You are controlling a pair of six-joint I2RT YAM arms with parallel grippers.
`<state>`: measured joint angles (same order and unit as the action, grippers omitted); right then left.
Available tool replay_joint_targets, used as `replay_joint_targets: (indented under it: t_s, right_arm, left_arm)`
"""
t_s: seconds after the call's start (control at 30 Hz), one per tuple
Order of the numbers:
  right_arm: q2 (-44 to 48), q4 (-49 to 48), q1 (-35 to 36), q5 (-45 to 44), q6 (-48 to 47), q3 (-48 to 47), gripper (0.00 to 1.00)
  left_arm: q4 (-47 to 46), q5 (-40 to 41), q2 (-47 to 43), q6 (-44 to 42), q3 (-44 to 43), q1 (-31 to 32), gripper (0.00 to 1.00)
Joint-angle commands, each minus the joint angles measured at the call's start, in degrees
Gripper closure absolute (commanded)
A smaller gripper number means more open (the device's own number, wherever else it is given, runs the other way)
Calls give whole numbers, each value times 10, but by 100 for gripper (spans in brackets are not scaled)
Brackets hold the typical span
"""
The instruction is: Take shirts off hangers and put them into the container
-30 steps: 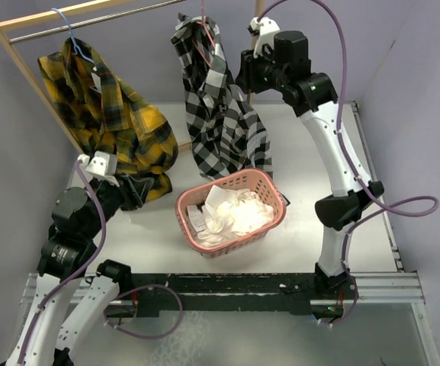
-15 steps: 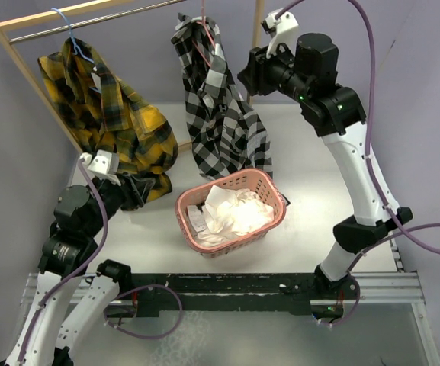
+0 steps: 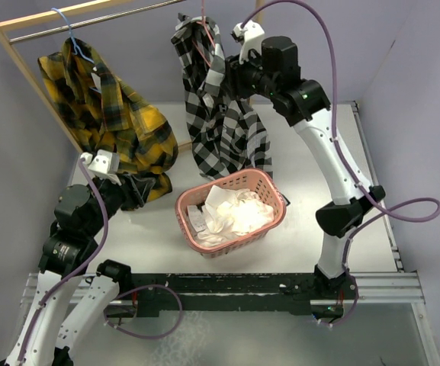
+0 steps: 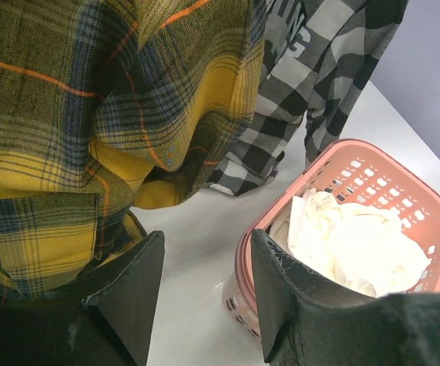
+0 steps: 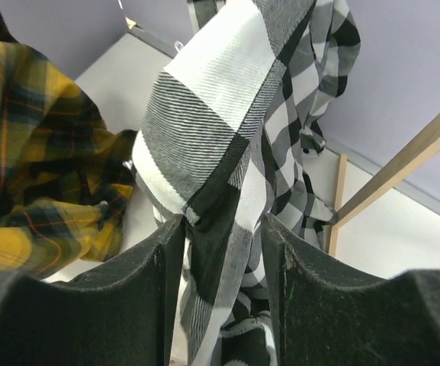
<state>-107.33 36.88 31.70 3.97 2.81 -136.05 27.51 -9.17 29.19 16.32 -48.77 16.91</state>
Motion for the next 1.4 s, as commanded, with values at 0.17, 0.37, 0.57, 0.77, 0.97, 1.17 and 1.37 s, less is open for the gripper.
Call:
replay_joint_targets:
  t_s: [0.17, 0.37, 0.57, 0.77, 0.97, 1.17, 1.37]
  right_arm:
    - [-3, -45, 1, -47, -11, -28, 90]
    - [53, -128, 1, -103, -18, 42, 100]
    - [70, -125, 0, -126, -58, 3, 100]
    - [110, -128, 0, -137, -82, 7, 100]
    - [184, -87, 0, -145, -81, 49, 100]
    - [340, -66, 0, -174, -55, 212, 100]
    - [485, -28, 0, -201, -29, 338, 100]
  left_arm:
    - [-17, -2, 5, -4, -6, 0, 47]
    - [-22, -2, 3, -10, -5, -1, 48]
    - [-78, -39, -10, -18, 6, 0, 23]
    - [-171, -79, 24, 12, -3, 0, 8]
    - [-197, -134, 162, 5, -115, -1, 9]
    - [-242, -186, 334, 17, -249, 17, 13]
    - [-192, -89, 493, -96, -423, 171, 14]
